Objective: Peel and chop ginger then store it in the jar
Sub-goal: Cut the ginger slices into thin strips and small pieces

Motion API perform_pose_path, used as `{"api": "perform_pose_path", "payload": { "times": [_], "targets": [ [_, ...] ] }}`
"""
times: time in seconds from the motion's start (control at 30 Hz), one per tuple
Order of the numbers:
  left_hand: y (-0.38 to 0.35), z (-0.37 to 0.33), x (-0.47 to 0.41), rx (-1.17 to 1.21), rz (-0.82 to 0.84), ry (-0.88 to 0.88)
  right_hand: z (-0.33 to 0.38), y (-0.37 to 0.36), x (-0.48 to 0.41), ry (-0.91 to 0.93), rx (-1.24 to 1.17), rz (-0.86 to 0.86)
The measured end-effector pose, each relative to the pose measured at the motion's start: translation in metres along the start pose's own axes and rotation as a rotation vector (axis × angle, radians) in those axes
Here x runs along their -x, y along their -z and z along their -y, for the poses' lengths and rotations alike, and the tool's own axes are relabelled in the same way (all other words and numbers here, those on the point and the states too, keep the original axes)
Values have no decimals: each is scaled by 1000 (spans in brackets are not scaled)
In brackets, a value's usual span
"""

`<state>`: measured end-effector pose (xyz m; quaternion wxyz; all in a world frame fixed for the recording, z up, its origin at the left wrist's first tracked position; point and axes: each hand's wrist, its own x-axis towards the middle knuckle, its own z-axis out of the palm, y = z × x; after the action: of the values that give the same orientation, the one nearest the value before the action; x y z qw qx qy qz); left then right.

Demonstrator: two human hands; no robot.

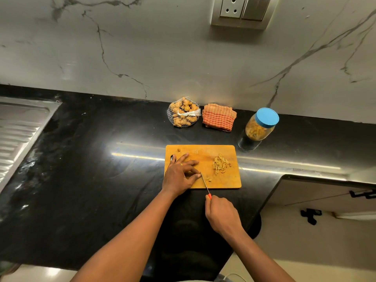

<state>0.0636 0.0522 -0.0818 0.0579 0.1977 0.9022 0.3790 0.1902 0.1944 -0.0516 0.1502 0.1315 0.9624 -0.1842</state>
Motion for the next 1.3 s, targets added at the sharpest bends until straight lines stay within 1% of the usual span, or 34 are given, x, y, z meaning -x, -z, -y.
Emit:
{"api": "perform_pose_path", "payload": {
  "times": [0.3, 0.4, 0.73, 1.3],
  "targets": [
    [0, 1, 1, 39, 0, -9, -10, 7, -6, 19, -53, 23],
    [0, 3, 1, 63, 0, -13, -13, 13, -12, 10, -49, 1],
    [1, 1, 1, 75, -18, -15, 9, 3, -19, 36, -69, 15],
    [1, 0, -1, 63, -15, -3, 10, 1, -21, 43, -45, -5]
  ]
}}
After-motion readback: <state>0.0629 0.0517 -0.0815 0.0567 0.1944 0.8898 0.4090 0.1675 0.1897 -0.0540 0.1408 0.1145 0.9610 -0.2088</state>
